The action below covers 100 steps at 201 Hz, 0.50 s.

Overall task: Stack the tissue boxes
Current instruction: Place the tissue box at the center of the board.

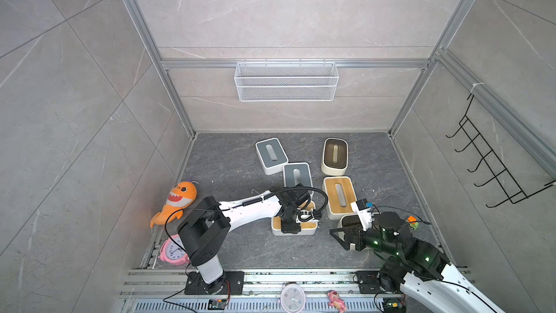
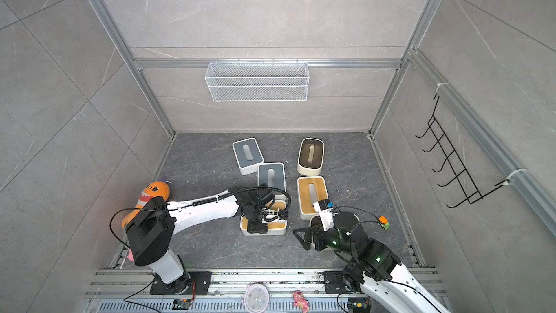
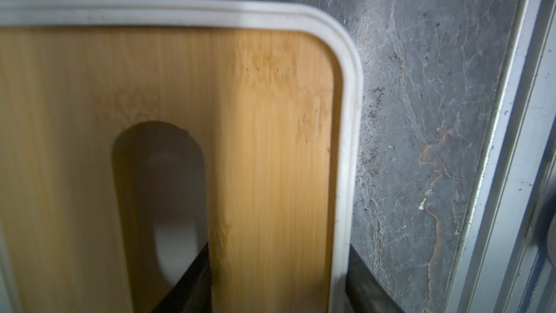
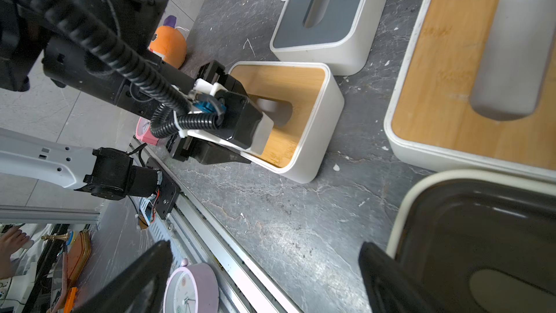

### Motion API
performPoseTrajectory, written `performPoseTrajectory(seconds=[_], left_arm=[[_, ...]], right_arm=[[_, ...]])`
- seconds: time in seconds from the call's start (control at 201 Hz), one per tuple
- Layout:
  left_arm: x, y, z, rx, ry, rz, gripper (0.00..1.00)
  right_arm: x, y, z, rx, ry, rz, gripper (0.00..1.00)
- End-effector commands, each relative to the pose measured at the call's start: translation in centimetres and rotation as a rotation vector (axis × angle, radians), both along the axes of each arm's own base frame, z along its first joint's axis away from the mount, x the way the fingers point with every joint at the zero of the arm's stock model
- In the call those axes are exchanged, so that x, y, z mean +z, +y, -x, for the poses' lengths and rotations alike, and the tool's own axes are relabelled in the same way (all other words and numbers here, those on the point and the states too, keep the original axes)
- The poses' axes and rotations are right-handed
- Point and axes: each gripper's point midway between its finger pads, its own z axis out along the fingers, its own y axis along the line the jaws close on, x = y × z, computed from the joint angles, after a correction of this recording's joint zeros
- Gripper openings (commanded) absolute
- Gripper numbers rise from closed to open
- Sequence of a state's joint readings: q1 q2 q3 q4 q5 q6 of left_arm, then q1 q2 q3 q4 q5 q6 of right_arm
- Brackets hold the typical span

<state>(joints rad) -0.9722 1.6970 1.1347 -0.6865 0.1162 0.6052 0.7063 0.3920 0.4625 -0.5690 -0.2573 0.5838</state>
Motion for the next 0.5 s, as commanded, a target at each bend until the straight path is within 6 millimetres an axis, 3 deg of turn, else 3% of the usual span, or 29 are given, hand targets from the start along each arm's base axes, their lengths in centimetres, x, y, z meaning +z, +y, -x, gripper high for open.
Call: performPoseTrajectory(seconds=[0.0, 0.494], left_arm=[[1.13, -1.49, -0.64, -0.005, -0.005, 0.059, 0.39], [0.32, -1.21, -0.51, -0.014, 0.017, 0.059, 0.42]], right_arm=[[-0.33, -0.28, -0.28, -0.012, -0.008, 0.020, 1.00], [-0.39, -0.44, -0.38, -0.021, -0.012, 0.026, 1.00]])
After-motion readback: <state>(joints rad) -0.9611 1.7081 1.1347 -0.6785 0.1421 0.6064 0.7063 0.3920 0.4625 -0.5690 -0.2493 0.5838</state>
